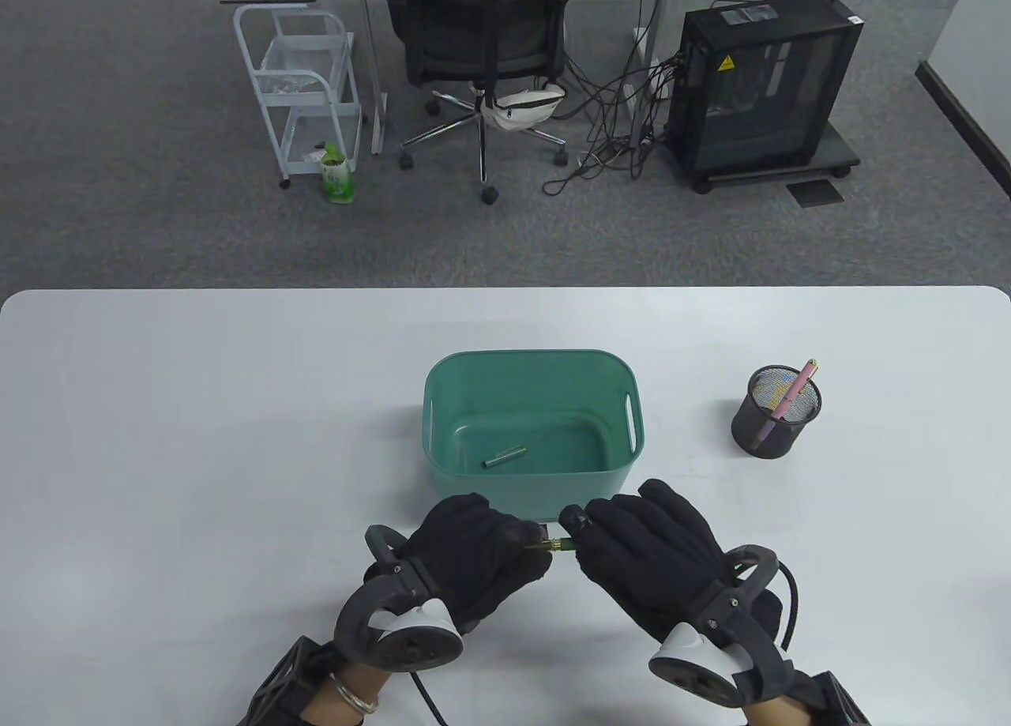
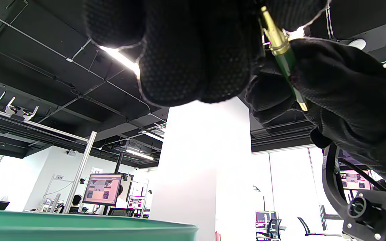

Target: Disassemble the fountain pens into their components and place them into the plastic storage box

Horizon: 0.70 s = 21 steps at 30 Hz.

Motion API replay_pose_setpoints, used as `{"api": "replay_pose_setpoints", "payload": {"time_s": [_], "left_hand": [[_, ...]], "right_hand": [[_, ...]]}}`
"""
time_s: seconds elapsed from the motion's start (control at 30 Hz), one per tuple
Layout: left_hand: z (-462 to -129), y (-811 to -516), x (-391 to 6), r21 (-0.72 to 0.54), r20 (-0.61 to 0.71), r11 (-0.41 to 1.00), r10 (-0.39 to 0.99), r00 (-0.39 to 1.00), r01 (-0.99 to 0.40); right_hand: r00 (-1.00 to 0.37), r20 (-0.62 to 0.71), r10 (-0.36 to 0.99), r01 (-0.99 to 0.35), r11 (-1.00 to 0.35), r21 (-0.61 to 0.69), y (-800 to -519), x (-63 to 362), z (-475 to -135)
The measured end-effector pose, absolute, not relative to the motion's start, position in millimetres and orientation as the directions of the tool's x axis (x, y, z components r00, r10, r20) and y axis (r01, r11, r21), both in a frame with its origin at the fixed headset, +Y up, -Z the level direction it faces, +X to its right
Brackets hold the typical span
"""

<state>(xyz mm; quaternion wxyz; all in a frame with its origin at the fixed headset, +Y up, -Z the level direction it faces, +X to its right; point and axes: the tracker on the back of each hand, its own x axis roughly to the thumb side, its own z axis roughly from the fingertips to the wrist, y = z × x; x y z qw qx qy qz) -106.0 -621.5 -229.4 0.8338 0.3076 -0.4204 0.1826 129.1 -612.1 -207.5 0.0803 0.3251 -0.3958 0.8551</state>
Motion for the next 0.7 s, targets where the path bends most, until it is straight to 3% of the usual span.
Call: {"api": "replay_pose_setpoints", "payload": {"time_s": [0.7], "left_hand": [[-231.6,-621.0,-111.8,0.35,0.8,0.747,0.076,0.595,-0.566]], "right_hand": [[-0.775,0.621,-0.117,-0.395,-0.678,-0.62,-612.6,127.7,-207.2]]}}
